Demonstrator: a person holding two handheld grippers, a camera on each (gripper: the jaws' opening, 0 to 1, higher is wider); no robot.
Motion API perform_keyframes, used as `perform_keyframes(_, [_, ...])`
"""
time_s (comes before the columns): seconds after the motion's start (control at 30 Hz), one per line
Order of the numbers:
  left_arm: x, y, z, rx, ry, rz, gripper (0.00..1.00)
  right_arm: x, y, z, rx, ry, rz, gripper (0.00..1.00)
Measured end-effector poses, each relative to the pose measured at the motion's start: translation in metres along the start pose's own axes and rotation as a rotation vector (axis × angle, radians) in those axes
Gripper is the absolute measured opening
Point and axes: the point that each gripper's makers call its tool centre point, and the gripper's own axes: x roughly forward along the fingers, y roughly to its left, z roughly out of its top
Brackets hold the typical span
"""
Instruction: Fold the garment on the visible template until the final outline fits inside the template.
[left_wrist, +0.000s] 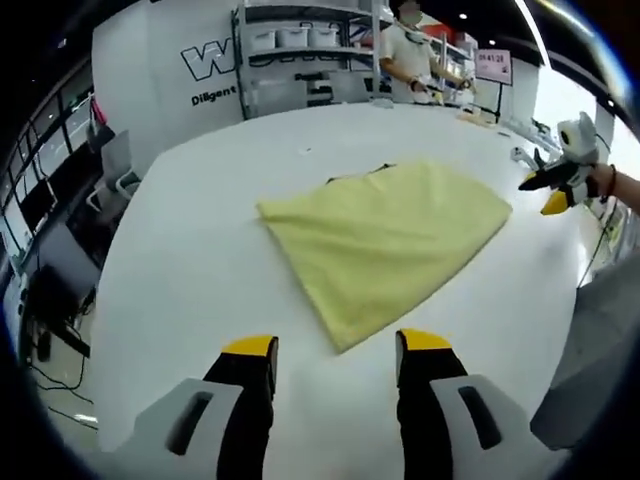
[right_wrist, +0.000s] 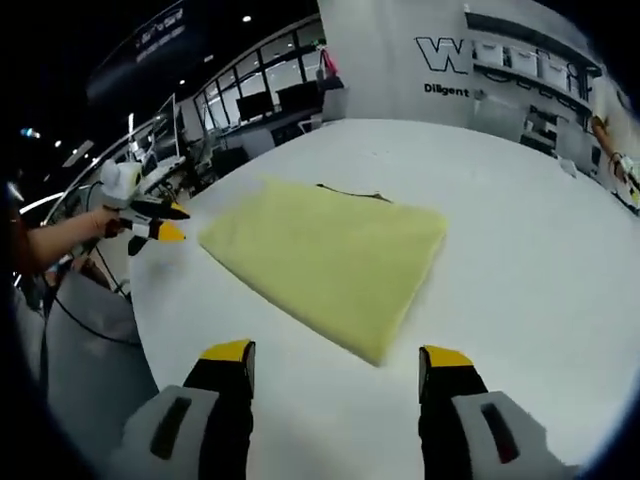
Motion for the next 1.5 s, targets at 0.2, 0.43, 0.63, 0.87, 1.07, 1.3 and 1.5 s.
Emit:
perform_keyframes(0.2, [-0.017,-0.005,0.004,-0.035,-0.027,0.019,0.74,-0.013,0.007,0.001,-0.009,-0.017,-0.031,0.81])
perform_keyframes(0.43, [-0.031,-0.014,0.007,-0.101,-0.054,0.009,0.86,-0.029,0.018,0.005,-0.011,-0.061,-0.070,0.89])
perform_keyframes(0.63, [-0.044,-0.018,0.008,-0.111,-0.079,0.022,0.99,-0.041,0.025,0.003,-0.009,-0.079,-0.110,0.99])
perform_keyframes(0.87, [-0.062,-0.017,0.004,-0.089,-0.101,0.044,0.99,-0.050,0.035,-0.004,-0.003,-0.084,-0.113,0.99])
perform_keyframes(1.07, [-0.070,-0.023,0.003,-0.089,-0.106,0.050,0.99,-0.058,0.038,-0.005,0.015,-0.106,-0.124,0.98])
perform_keyframes(1.3, [-0.074,-0.030,0.011,-0.082,-0.125,0.046,0.99,-0.063,0.041,-0.014,0.022,-0.096,-0.134,0.97])
perform_keyframes(1.5, [-0.074,-0.027,0.007,-0.083,-0.110,0.050,0.99,-0.065,0.041,-0.018,0.019,-0.086,-0.144,0.96])
